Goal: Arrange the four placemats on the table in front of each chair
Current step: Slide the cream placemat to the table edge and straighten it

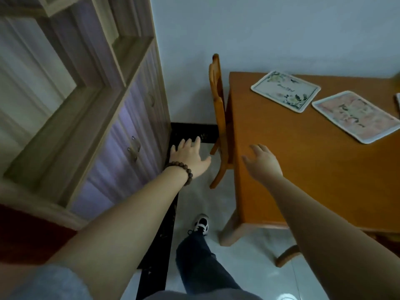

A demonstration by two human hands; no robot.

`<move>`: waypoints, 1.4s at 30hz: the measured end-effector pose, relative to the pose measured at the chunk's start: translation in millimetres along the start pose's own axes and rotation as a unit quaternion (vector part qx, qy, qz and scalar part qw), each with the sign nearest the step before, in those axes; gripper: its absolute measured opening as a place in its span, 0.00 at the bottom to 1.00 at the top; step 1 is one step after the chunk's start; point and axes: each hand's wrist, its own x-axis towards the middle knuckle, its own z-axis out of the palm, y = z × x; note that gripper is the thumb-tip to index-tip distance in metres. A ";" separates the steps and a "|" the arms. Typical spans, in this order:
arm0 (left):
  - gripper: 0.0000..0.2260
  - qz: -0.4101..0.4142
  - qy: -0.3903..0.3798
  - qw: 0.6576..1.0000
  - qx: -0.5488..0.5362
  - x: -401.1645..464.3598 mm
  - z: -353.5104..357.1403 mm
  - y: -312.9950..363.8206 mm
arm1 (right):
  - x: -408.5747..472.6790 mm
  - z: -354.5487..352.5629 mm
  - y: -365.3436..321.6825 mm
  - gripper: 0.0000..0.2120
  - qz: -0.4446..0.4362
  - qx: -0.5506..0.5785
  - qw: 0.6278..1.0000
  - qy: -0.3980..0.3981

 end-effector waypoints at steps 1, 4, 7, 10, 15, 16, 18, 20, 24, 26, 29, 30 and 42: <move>0.35 0.010 0.001 1.000 0.005 19.4 -0.6 1.3 | 16.2 1.8 0.3 0.28 0.006 -0.001 1.000 0.008; 0.35 0.041 0.001 0.999 0.020 84.1 -5.3 7.2 | 70.8 5.4 1.3 0.28 0.027 0.002 0.999 0.028; 0.35 0.080 0.009 0.996 0.040 166.9 -20.8 20.4 | 140.3 0.4 1.3 0.28 0.061 0.017 0.997 0.053; 0.35 0.118 0.007 0.992 0.053 250.1 -43.3 45.4 | 205.1 -16.5 1.1 0.27 0.094 0.032 0.993 0.069; 0.35 0.184 0.007 0.982 0.050 348.2 -67.3 94.3 | 272.9 -50.6 8.1 0.27 0.146 0.036 0.982 0.112; 0.35 0.198 0.003 0.979 0.051 361.4 -68.1 102.1 | 280.7 -56.8 11.0 0.27 0.155 0.034 0.980 0.118; 0.35 0.220 -0.011 0.974 0.057 382.7 -66.8 115.0 | 291.8 -66.2 18.3 0.27 0.176 0.032 0.976 0.124; 0.35 0.235 -0.027 0.970 0.061 400.9 -64.4 125.8 | 299.0 -73.6 25.7 0.27 0.200 0.033 0.970 0.133; 0.34 0.274 -0.048 0.958 0.070 431.5 -56.9 145.3 | 307.5 -82.1 38.1 0.27 0.241 0.034 0.958 0.150; 0.34 0.296 -0.058 0.950 0.077 446.2 -53.2 153.9 | 311.8 -83.7 42.1 0.26 0.265 0.038 0.951 0.154; 0.34 0.325 -0.072 0.939 0.087 471.5 -49.0 163.2 | 323.4 -84.3 44.7 0.26 0.298 0.041 0.938 0.170; 0.34 0.333 -0.079 0.935 0.089 481.1 -47.7 165.8 | 328.6 -84.2 44.7 0.26 0.308 0.040 0.934 0.176; 0.35 0.416 -0.132 0.894 0.103 581.4 -22.2 185.3 | 392.7 -83.7 50.4 0.28 0.394 0.040 0.898 0.193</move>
